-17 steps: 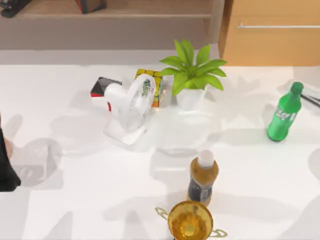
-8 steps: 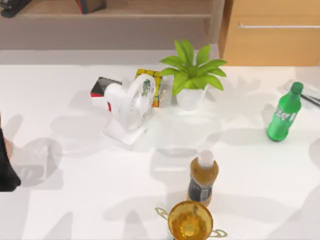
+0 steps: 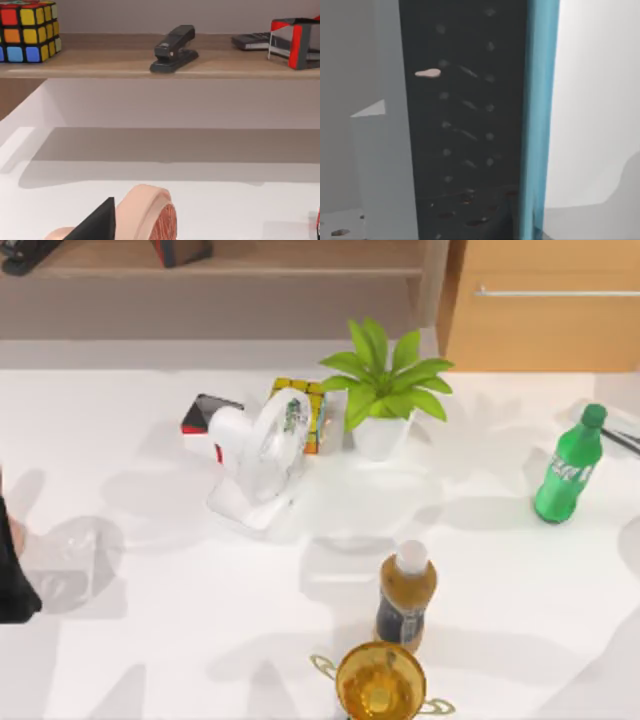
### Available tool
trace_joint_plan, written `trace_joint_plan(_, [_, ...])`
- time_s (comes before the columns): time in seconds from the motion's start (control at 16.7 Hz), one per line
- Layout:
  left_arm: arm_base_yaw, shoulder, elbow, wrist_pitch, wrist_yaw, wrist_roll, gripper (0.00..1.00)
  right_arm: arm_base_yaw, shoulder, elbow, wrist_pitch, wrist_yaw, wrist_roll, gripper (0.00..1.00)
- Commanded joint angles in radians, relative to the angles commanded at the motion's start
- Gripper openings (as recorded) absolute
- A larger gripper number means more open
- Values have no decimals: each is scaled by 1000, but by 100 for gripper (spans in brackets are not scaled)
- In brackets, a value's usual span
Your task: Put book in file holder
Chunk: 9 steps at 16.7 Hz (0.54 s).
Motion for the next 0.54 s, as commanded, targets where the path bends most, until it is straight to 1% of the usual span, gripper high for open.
trace_joint_plan(0.18, [0, 0, 0, 0, 0, 0, 100, 0, 0, 0, 0, 0, 0, 98])
trace_joint_plan(0.24, [0, 0, 0, 0, 0, 0, 100, 0, 0, 0, 0, 0, 0, 100])
trace_joint_plan(0.54, [0, 0, 0, 0, 0, 0, 100, 0, 0, 0, 0, 0, 0, 100])
